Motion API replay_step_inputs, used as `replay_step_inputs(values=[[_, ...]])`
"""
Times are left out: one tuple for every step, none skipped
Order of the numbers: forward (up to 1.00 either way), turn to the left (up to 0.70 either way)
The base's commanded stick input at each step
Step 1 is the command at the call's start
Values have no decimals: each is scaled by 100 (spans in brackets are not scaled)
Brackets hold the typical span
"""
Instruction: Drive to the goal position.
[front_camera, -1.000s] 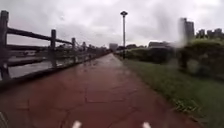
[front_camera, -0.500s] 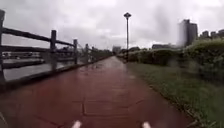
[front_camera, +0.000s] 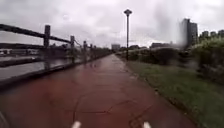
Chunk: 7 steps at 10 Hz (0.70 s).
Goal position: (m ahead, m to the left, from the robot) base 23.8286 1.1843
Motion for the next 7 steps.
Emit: replay_step_inputs(values=[[50,0],[50,0],[50,0],[50,0],[50,0],[50,0],[50,0]])
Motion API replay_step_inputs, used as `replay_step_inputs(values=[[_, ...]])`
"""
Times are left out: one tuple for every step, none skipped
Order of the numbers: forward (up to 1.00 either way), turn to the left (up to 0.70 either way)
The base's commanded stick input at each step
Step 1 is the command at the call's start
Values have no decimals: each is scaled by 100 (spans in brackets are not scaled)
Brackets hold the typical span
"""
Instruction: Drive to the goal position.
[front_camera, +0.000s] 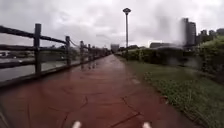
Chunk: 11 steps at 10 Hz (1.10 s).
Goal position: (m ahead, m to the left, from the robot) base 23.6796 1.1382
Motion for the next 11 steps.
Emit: replay_step_inputs(values=[[50,0],[50,0],[50,0],[50,0],[50,0],[50,0],[50,1],[50,50],[50,50],[50,50],[50,50]])
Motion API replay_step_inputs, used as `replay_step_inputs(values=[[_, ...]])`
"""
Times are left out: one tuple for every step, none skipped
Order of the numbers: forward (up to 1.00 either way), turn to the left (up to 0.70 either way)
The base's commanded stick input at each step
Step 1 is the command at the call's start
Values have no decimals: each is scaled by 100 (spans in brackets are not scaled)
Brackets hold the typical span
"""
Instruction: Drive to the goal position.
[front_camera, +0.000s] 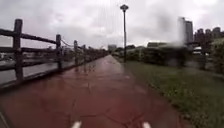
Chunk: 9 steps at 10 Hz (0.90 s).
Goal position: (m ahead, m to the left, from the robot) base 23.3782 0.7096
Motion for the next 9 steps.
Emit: replay_step_inputs(values=[[50,50],[50,38],[50,22],[50,6],[50,0],[50,0],[50,0],[50,0],[50,0]])
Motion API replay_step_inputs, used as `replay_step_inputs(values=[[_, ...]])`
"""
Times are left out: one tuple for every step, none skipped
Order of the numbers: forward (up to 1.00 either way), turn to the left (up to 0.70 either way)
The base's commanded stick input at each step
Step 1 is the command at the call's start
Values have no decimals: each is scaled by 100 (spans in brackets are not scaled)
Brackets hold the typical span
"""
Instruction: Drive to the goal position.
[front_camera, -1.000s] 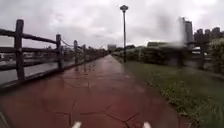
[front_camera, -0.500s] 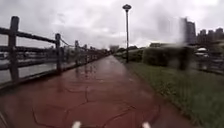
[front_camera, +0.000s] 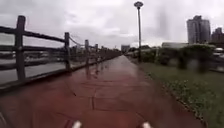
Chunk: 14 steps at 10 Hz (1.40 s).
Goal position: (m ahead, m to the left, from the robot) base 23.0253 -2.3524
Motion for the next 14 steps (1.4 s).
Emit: replay_step_inputs(values=[[50,0],[50,0],[50,0],[50,0],[50,0],[50,0],[50,0],[50,0],[50,0],[50,0],[50,0],[50,0],[50,0],[50,0]])
